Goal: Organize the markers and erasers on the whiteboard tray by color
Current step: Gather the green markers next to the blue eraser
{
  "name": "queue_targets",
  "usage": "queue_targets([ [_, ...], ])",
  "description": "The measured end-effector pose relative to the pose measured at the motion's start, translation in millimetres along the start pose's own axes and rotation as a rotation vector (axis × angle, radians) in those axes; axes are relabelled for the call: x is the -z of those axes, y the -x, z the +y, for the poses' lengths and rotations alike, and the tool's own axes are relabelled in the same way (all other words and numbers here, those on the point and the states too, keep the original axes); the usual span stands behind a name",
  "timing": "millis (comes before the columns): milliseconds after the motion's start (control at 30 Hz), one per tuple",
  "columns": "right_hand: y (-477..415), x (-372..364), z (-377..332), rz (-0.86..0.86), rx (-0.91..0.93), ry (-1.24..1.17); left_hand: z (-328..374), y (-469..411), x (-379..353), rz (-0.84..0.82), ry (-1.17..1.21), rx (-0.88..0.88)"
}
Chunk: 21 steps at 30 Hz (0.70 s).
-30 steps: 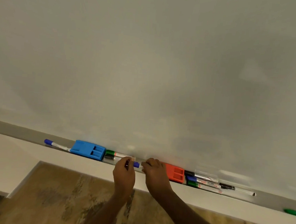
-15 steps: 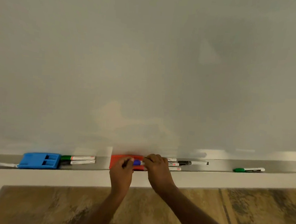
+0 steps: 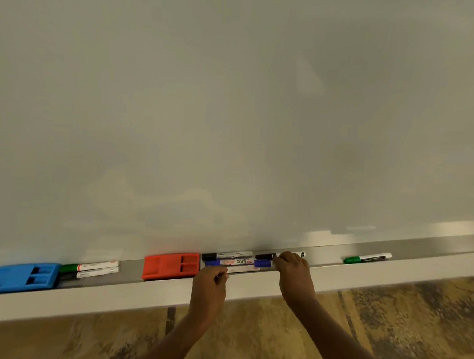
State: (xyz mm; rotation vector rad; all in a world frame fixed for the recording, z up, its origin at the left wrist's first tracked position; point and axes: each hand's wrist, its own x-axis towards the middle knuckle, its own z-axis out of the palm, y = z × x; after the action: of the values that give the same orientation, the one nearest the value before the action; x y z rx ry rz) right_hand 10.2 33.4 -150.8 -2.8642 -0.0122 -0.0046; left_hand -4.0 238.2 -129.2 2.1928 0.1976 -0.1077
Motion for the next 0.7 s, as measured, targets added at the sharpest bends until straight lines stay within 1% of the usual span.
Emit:
queue_targets([
  [133, -3, -4, 22, -0.042, -0.017, 0.021, -4, 5, -15, -0.082, -0.087, 0.03],
  [333, -9, -10, 37, -0.092, 0.016, 0.026, -6, 10, -27, -0.138, -0.163, 0.075],
  [533, -14, -16, 41, -0.134, 0.072, 0.044, -8, 15, -33, -0.168, -0.199, 0.113],
  [700, -14, -16, 44, -0.121, 0.084, 0.038, -10, 19, -36, -0.176, -0.221, 0.122],
])
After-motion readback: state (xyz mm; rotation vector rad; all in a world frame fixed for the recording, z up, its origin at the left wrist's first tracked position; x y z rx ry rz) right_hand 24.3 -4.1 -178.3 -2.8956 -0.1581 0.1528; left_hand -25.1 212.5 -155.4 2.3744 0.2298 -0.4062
